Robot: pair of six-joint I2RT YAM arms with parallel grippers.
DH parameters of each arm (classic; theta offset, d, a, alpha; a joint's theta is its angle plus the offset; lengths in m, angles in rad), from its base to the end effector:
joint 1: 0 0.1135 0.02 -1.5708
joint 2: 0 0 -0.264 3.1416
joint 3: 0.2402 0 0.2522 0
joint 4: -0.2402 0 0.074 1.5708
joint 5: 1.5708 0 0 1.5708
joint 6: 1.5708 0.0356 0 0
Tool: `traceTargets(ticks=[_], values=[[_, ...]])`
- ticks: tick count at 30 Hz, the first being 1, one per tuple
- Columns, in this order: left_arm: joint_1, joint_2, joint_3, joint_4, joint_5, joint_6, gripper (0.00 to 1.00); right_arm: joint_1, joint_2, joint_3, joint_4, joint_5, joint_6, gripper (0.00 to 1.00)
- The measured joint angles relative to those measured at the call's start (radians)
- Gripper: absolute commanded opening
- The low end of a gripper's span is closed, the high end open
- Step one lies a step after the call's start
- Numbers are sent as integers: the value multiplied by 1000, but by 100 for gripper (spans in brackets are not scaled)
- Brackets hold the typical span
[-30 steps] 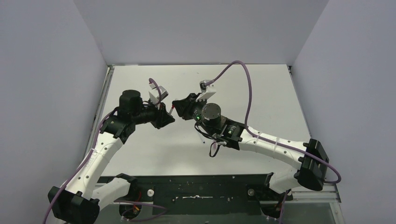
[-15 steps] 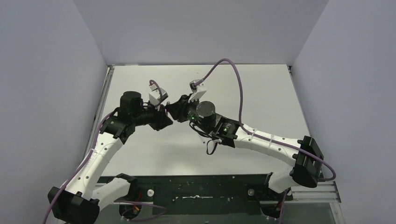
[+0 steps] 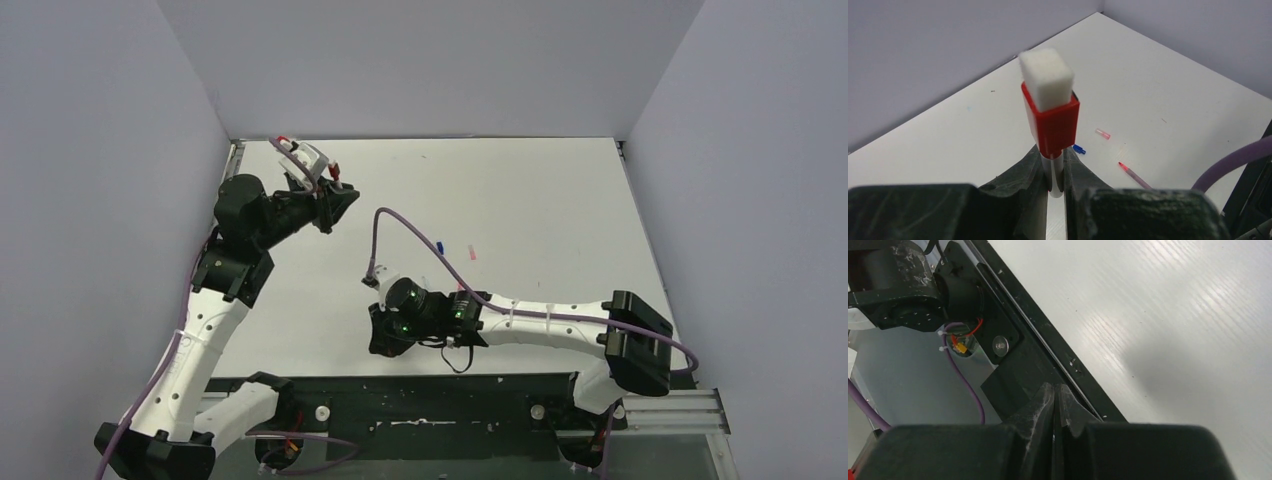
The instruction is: Insert the pens into the pen caps
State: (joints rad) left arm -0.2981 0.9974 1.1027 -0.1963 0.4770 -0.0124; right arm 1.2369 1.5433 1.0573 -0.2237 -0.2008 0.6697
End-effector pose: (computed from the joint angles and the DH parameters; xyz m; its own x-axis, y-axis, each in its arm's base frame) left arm 0.2048 -0.0800 0.4111 -0.0955 0.0178 -0.9953 0.6968 0.7152 -0.0541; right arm 0.1047 0.3235 0.2451 -0.7729 -0.3720 -0.5140 -0.6321 0.5219 0.5728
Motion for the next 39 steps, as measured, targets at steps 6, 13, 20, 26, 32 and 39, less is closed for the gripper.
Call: traceTargets(ticks=[6, 13, 20, 26, 32, 39], values=[[9, 4, 0, 13, 30, -2, 0, -50, -37, 0, -37, 6, -24, 56], [31, 5, -24, 14, 236, -5, 0, -150, -285, 1, -37, 98, -122, 88], [31, 18, -116, 15, 471, -41, 0, -261, -508, 18, 166, 137, -214, 83], [25, 19, -127, 13, 556, -58, 0, -267, -412, 103, 254, 60, -266, 75], [4, 20, -127, 13, 596, -63, 0, -270, -285, 135, 251, -1, -296, 76], [-8, 31, -127, 13, 611, -66, 0, -289, -250, 174, 254, -47, -304, 72]])
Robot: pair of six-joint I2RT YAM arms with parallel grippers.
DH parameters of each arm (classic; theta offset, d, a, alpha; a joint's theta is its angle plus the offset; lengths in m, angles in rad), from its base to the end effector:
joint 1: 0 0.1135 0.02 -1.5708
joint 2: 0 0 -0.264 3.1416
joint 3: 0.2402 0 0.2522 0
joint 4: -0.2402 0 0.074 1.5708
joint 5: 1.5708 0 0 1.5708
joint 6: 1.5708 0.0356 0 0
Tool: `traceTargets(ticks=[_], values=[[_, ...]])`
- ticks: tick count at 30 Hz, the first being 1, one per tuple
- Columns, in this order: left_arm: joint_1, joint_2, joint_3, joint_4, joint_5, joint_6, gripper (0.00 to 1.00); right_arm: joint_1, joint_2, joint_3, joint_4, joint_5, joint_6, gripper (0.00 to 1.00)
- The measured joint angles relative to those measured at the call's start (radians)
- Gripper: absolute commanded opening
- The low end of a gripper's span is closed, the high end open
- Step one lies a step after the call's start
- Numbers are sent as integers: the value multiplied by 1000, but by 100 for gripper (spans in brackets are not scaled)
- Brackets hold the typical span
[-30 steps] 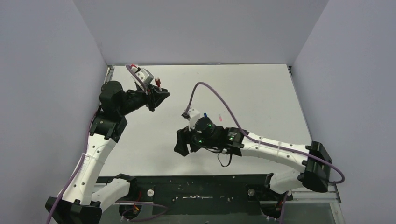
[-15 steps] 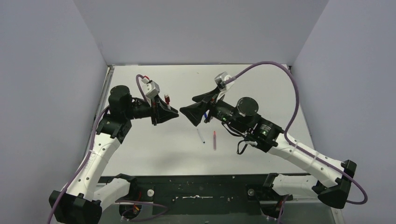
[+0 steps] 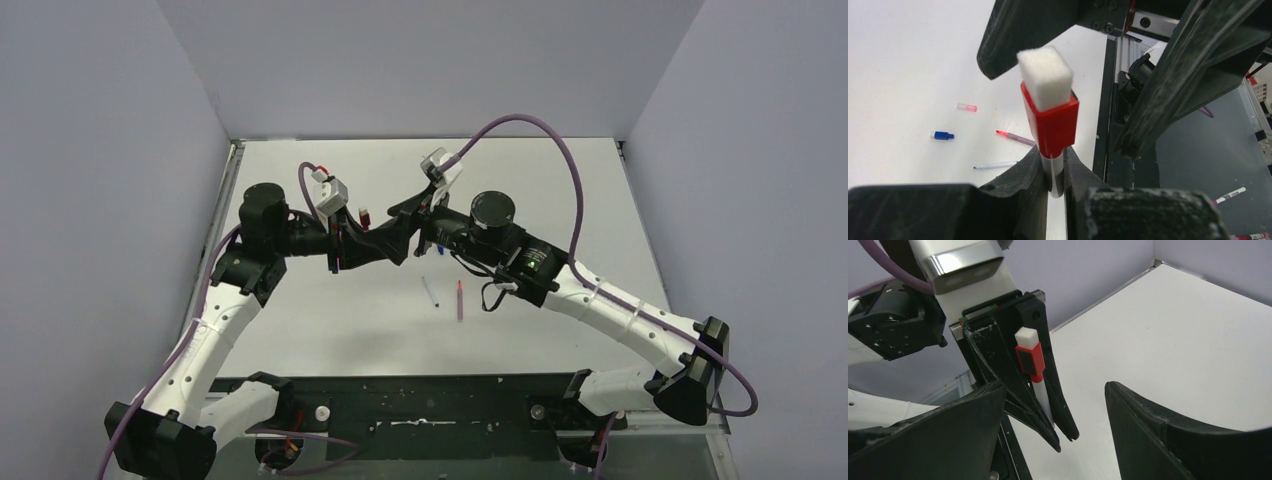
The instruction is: Insert the pens into the pen caps
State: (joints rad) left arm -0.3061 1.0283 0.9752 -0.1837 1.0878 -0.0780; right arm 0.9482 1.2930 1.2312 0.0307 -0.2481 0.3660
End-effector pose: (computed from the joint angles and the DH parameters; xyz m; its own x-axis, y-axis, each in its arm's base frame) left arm 0.1998 -0.0962 0.3653 -0.2979 0.0562 -0.9530 0.9405 0.1884 -0.2829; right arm 0.1703 0.2523 0.4088 -0.3500 0.1074 -0.9306 -0.8625 0.3507 0.3648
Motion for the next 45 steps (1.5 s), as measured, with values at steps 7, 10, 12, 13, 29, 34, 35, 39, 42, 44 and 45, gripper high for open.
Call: traceTargets(ticks=[7, 10, 12, 13, 29, 34, 35, 39, 42, 44, 45], values=[[-1, 3, 0, 0, 6, 0, 0, -13, 8, 39, 25, -38, -4, 67], [-2, 3, -1, 0, 10, 0, 0, -14, 24, 55, 29, -56, -4, 66], [-3, 3, -3, 0, 10, 0, 0, -18, 35, 59, 31, -64, -4, 65], [-4, 3, -5, -1, 10, 0, 0, -18, 41, 59, 32, -70, -3, 64], [-6, 53, -126, -7, -126, 13, 0, -237, 17, 48, -5, -36, 77, 82], [-7, 174, -220, -31, -351, -44, 0, -427, 37, 97, -198, 114, 142, 72], [-10, 193, -221, -54, -426, -52, 0, -434, 68, 117, -238, 134, 145, 69], [-29, 262, -191, -133, -653, -60, 0, -422, 188, 129, -356, 150, 148, 65], [-61, 321, -148, -196, -806, -60, 0, -393, 268, 129, -443, 176, 141, 65], [-84, 360, -123, -231, -890, -59, 0, -354, 306, 129, -493, 209, 131, 65], [-94, 381, -113, -244, -924, -58, 0, -329, 319, 129, -512, 227, 122, 65]])
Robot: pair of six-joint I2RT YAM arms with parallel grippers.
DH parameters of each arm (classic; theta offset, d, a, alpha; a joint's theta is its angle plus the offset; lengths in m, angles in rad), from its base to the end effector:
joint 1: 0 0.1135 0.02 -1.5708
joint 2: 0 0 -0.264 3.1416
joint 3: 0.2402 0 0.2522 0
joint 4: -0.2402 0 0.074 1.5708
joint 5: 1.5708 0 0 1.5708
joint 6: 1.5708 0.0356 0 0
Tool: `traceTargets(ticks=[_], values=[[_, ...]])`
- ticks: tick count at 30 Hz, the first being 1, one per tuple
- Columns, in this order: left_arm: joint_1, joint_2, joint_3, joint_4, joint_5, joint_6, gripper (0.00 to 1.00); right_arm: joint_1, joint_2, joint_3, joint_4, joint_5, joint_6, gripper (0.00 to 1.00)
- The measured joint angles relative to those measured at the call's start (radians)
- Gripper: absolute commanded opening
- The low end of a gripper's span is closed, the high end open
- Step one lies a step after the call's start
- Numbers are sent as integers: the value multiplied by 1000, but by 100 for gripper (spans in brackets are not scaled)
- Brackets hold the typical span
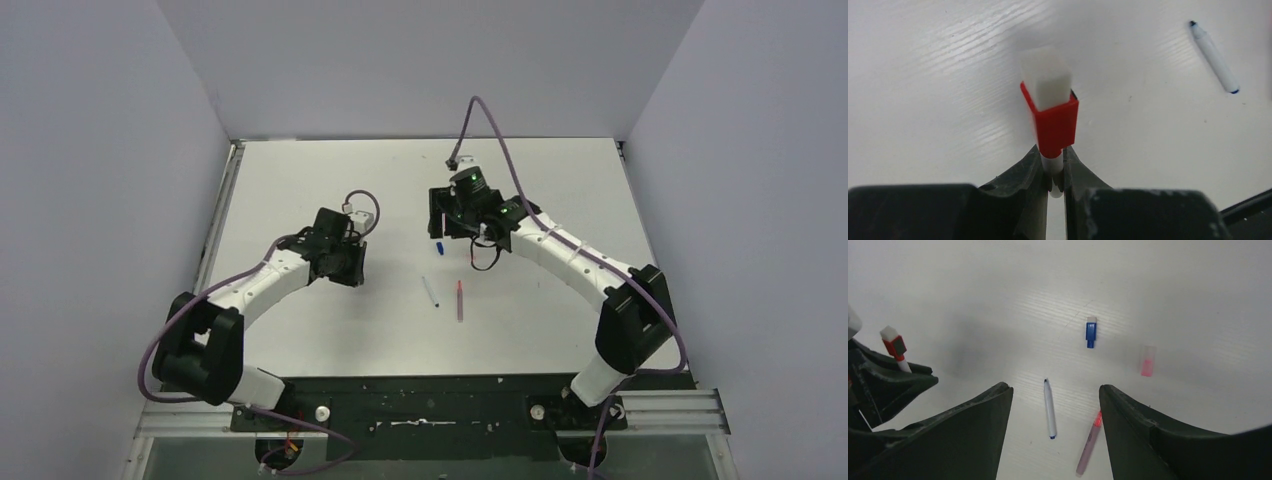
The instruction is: Insert the pens into the pen caps
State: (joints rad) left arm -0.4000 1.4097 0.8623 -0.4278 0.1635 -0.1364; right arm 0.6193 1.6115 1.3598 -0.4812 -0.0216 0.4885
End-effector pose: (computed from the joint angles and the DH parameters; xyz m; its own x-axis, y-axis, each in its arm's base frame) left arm 0.2550 -0.1141 0.2075 -0.8191 0.2006 -0.5375 0.3603 0.9089 -0.2098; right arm 0.2963 0.2121 0.3011 -0.7595 0.0348 -0.6495 -0.2683 0.8929 0.3616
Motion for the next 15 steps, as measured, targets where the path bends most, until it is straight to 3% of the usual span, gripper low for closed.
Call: traceTargets(ticks=[5, 15], values=[[-29, 118, 22, -42, -98, 1, 2, 111, 36, 1, -47, 42, -32, 64], [-35, 222, 60, -75, -113, 7, 29, 155, 96, -37, -36, 45, -32, 62]])
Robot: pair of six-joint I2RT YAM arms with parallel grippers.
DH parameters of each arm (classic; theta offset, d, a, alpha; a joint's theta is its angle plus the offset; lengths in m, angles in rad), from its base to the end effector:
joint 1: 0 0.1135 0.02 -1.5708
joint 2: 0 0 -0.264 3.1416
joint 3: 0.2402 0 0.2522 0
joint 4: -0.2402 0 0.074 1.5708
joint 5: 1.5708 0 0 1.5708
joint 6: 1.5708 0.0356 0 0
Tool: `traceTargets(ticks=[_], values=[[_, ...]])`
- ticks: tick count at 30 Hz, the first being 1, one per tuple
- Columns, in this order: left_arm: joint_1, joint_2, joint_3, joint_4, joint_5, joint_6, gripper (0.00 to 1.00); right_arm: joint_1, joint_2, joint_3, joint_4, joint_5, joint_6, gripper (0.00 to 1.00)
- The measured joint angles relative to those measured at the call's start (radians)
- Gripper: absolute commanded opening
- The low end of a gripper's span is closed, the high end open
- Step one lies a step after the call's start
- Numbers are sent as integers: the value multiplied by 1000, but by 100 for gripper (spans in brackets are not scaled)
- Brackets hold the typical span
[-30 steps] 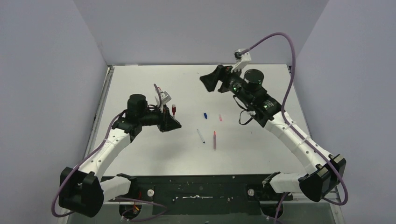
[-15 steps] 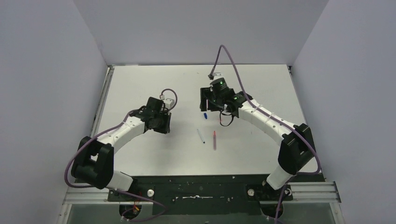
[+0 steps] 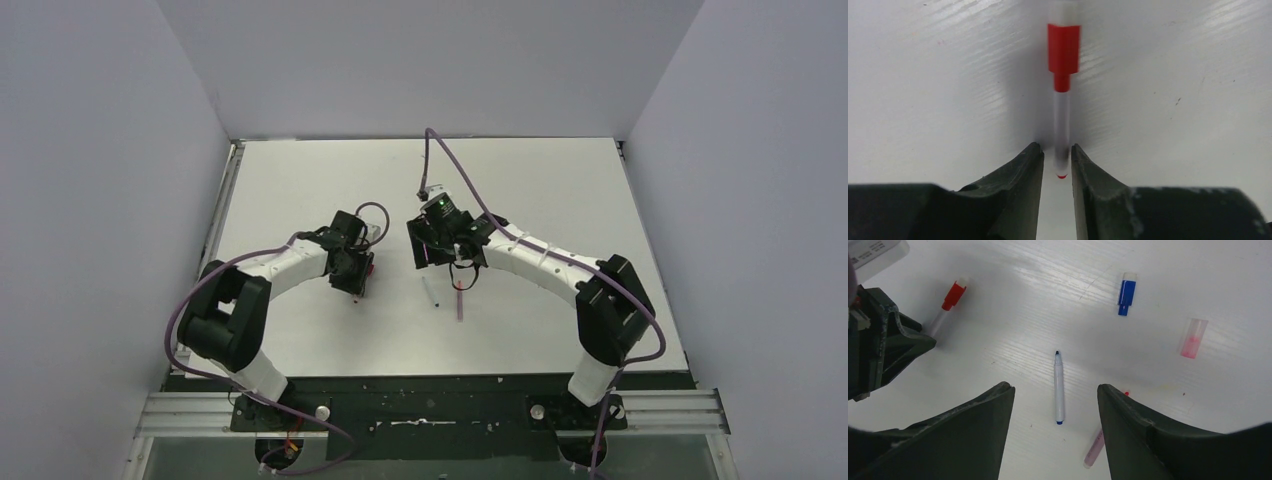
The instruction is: Insert the pens into the pen caps
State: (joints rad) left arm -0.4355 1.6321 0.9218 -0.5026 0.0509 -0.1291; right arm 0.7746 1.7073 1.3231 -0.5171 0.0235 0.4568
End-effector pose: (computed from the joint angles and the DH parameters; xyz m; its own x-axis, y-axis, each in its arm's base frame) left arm 0.2707 -0.1279 0.1602 -0.8985 0.2763 -0.3413 0.3245 0.9414 -0.0924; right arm 0.2675 0.2607 0.2529 -0.8068 -0.1726 -0.5651 -0.3710 0.8923 0.2572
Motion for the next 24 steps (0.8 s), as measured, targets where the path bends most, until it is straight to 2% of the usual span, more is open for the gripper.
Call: traceTargets(ticks=[4, 11, 14, 16, 19, 24], values=[[0, -1, 1, 1, -1, 2, 36, 6, 32, -9, 14, 0, 1, 56], [10, -29, 0, 4, 18, -5, 38, 29, 91, -26, 45, 0, 1, 50], [43, -88, -12, 28, 63, -12, 38, 37, 109, -32, 52, 0, 0, 41], [78, -140, -28, 53, 98, -17, 38, 39, 124, -34, 59, 1, 0, 40], [121, -204, -48, 93, 138, -24, 38, 39, 142, -42, 63, 1, 0, 26], [144, -261, -64, 131, 187, -29, 39, 39, 167, -46, 71, 0, 0, 27]])
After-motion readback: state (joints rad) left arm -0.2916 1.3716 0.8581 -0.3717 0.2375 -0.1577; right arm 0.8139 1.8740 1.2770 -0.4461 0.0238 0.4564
